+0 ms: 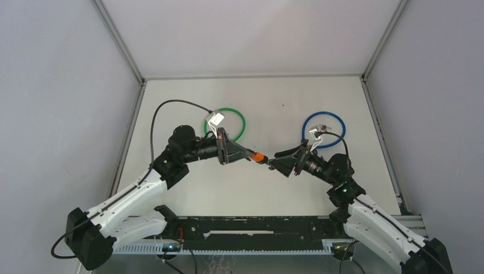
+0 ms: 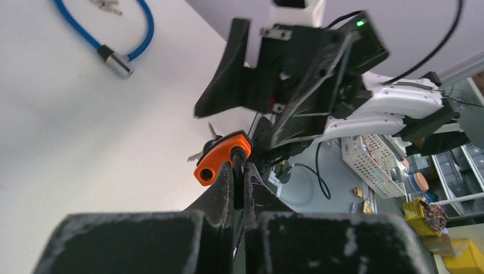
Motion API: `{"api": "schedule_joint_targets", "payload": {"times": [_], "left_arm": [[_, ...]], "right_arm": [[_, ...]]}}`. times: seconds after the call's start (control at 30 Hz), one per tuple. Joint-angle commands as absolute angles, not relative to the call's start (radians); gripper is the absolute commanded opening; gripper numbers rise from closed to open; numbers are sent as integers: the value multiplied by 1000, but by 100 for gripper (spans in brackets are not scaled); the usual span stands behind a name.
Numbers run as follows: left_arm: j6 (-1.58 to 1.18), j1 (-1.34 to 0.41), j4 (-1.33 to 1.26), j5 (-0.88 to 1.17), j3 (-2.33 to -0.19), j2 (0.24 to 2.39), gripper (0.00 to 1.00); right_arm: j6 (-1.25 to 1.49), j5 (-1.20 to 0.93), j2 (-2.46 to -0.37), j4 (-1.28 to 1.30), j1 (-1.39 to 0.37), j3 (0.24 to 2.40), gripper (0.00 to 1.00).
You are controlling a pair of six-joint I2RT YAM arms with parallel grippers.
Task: Lock with the key
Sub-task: Lock the lock.
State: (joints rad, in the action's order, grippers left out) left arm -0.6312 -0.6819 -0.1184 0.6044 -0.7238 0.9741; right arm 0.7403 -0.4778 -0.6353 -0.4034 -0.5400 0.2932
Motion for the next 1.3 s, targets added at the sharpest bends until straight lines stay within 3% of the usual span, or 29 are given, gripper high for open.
{"api": "schedule_joint_targets", "payload": {"times": [0.0, 0.3, 0.57, 0.97, 1.27], "left_arm": [[-686, -676, -278, 657, -814, 942, 0], [-754, -672, -314, 643, -847, 923, 0], [-819, -666, -321, 592, -877, 926, 0], [-851, -659, -338, 596, -866, 935, 0], [-854, -657, -341, 600, -853, 925, 0]], "right_arm": [[781, -553, -668, -643, -570, 284, 90], [701, -600, -728, -814, -619, 317, 91], [645, -500, -818, -899, -683, 341, 90], [663, -496, -877, -975, -696, 396, 78], [687, -517, -920, -995, -714, 434, 56]]}}
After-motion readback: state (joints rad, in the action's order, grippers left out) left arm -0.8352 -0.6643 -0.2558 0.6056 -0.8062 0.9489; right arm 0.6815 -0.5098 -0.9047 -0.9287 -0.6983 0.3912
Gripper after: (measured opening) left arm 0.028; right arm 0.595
